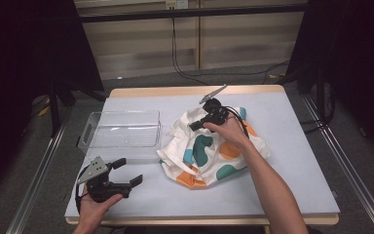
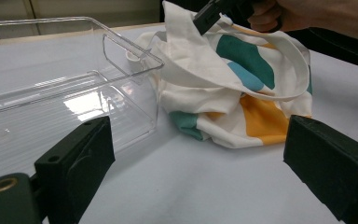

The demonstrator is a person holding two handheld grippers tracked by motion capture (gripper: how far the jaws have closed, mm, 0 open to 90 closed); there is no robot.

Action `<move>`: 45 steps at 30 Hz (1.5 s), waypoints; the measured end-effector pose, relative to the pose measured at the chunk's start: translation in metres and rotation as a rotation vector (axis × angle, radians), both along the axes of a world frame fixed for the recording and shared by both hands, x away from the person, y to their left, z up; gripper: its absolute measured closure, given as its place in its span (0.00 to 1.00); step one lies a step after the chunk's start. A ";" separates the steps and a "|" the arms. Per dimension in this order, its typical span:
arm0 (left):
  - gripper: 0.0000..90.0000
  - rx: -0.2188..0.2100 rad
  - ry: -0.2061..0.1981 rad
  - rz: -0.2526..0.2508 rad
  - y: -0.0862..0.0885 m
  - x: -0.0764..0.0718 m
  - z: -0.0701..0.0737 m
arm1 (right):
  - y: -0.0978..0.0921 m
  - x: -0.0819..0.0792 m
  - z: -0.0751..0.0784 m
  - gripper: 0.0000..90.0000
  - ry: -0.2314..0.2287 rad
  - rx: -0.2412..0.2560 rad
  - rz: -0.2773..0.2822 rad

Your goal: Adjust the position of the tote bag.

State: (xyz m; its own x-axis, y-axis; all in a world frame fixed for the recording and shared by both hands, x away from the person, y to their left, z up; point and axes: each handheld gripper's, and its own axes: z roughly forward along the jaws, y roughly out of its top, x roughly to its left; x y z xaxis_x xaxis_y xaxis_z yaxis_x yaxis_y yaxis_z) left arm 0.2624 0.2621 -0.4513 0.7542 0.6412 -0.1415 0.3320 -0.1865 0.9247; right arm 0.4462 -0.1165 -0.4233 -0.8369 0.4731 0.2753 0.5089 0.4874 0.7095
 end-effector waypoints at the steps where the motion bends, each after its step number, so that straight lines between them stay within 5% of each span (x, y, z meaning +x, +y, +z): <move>1: 0.09 0.000 0.000 0.000 0.000 0.000 0.000 | 0.000 0.000 0.000 1.00 0.000 0.000 0.000; 12: 0.09 0.004 -0.002 0.010 0.001 -0.001 0.000 | -0.021 -0.026 0.015 1.00 -0.051 0.089 -0.017; 23: 0.09 0.000 -0.002 0.018 0.001 -0.001 0.001 | -0.033 -0.053 0.029 1.00 -0.095 0.126 0.017; 45: 0.11 0.005 0.002 -0.004 0.000 0.000 0.000 | -0.059 -0.115 0.025 1.00 -0.185 0.182 -0.005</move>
